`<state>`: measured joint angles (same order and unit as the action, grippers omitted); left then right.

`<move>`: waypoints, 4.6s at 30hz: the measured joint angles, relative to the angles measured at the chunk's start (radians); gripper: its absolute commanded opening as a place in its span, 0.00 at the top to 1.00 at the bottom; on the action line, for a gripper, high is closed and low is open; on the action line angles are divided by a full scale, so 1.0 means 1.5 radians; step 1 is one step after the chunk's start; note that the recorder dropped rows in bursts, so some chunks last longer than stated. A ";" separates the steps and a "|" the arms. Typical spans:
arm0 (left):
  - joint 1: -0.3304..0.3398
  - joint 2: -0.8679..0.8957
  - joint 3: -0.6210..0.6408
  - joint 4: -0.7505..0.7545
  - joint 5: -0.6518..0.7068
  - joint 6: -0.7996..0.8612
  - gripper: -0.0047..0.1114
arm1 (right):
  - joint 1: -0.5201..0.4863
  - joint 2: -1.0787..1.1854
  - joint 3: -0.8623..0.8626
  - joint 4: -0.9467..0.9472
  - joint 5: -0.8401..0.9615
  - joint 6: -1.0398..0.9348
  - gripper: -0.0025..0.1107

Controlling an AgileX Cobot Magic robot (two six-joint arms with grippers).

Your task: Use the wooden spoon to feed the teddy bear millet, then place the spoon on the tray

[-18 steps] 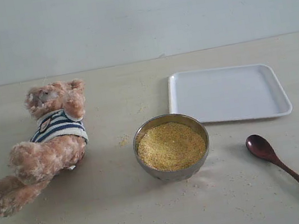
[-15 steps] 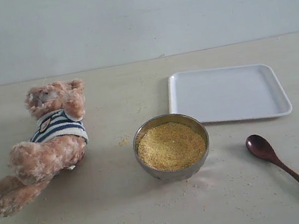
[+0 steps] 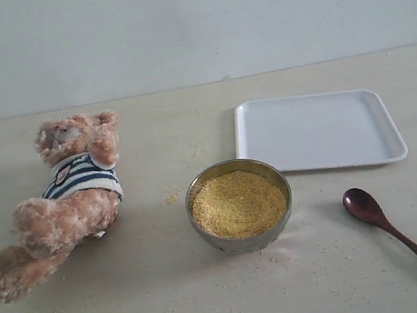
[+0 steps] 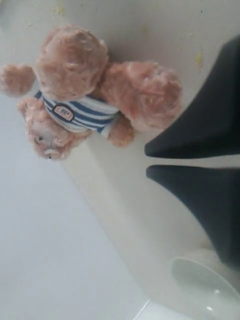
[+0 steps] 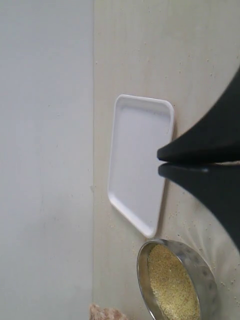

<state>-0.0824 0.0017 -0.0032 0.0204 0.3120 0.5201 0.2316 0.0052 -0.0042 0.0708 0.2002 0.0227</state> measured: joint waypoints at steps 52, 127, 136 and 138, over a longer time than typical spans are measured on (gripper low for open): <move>0.000 0.297 -0.226 -0.336 -0.003 -0.361 0.86 | 0.000 0.000 0.000 0.000 -0.001 0.000 0.98; 0.121 1.225 -0.578 -0.960 0.182 0.498 0.08 | 0.000 0.000 0.000 0.000 -0.001 0.000 0.98; 0.058 1.295 -0.594 -1.015 0.169 0.546 0.09 | 0.000 0.000 0.000 0.000 -0.001 0.000 0.98; 0.047 1.304 -0.598 -1.017 0.165 0.546 0.14 | 0.000 0.000 0.000 0.000 -0.001 0.000 0.98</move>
<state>-0.0117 1.9584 -0.9005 -1.5047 0.5595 1.3395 0.2316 0.0052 -0.0042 0.0708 0.1993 0.0227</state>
